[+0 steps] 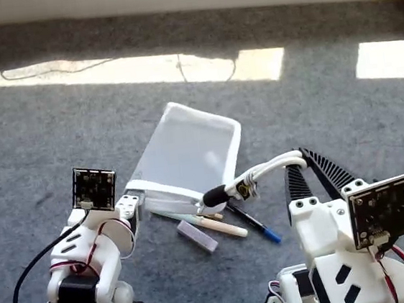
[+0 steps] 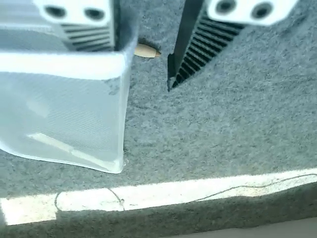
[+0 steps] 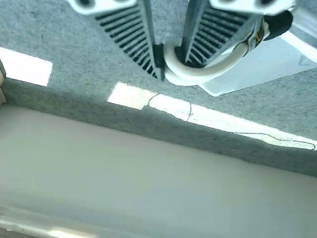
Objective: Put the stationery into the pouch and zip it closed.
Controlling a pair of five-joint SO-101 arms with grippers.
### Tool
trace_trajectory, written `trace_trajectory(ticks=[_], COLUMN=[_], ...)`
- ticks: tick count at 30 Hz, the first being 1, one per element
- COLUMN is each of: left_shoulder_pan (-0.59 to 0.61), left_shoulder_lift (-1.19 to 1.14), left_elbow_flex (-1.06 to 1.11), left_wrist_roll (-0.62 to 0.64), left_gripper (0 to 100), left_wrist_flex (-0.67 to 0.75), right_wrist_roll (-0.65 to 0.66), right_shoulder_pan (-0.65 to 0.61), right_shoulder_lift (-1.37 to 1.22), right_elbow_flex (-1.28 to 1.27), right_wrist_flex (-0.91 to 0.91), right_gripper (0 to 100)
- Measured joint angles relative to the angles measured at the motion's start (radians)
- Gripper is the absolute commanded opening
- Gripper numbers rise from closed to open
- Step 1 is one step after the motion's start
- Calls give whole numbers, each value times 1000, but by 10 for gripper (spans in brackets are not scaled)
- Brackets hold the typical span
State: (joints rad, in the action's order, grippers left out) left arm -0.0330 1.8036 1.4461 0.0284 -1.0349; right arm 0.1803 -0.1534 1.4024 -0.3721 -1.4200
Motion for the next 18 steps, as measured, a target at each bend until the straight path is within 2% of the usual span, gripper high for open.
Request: trace_trajectory(ticks=[5,8,11,18], left_shoulder_pan=[-58,-61,-61,-61], left_shoulder_lift=[0,-2,-2,-2], left_elbow_flex=[0,-9,-68,-219], left_wrist_roll=[-52,-57,-58,-3], left_gripper=[6,6,6,6], left_wrist_flex=[0,-5,-68,-195], right_wrist_roll=[0,0,-3,-3], right_shoulder_pan=[0,0,0,0], right_shoulder_lift=[0,0,0,0], right_elbow_flex=[0,0,0,0], right_wrist_flex=[0,0,0,0], right_gripper=[34,133,224,232])
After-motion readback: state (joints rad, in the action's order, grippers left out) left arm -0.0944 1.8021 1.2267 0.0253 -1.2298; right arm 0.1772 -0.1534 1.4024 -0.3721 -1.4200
